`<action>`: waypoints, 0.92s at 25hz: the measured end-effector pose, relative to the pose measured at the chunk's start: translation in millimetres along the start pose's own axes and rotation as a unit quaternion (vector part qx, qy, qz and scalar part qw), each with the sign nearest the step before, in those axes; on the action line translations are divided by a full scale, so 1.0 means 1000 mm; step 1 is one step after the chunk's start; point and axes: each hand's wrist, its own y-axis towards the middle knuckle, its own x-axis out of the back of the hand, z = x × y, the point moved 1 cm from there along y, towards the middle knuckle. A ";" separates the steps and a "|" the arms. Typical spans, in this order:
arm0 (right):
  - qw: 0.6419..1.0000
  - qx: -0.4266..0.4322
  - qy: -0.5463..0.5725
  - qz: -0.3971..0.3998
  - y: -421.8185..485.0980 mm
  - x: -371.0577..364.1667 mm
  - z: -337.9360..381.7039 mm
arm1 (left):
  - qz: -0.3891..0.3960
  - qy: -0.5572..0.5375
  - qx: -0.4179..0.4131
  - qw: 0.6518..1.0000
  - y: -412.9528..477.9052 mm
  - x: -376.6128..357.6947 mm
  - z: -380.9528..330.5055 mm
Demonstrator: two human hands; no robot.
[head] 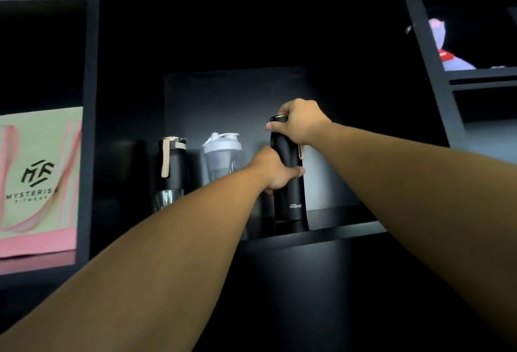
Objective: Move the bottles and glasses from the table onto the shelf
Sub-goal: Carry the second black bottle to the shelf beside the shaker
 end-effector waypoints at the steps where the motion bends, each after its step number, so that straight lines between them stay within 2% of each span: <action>1: 1.000 0.002 -0.004 0.007 0.009 -0.011 -0.004 | 0.003 -0.002 0.009 1.000 0.011 -0.004 0.005; 4: 0.999 0.010 -0.029 0.029 0.027 -0.055 -0.019 | 0.017 -0.018 0.036 0.999 0.039 -0.023 0.023; 7: 0.999 -0.002 0.023 0.023 0.030 -0.092 -0.040 | 0.018 -0.010 0.022 1.000 0.056 -0.040 0.034; 11: 1.000 -0.010 0.006 0.029 0.028 -0.097 -0.043 | 0.023 0.051 0.045 0.997 0.051 -0.041 0.039; 14: 0.999 -0.030 -0.025 -0.007 0.009 -0.079 -0.037 | 0.003 0.041 0.057 0.998 0.033 -0.028 0.034; 18: 0.997 -0.015 -0.030 -0.065 -0.033 -0.027 -0.029 | -0.027 0.017 -0.003 0.999 -0.008 -0.008 0.017; 23: 0.995 -0.041 -0.060 -0.067 -0.131 0.051 -0.010 | -0.013 -0.017 -0.053 0.998 -0.112 0.013 -0.005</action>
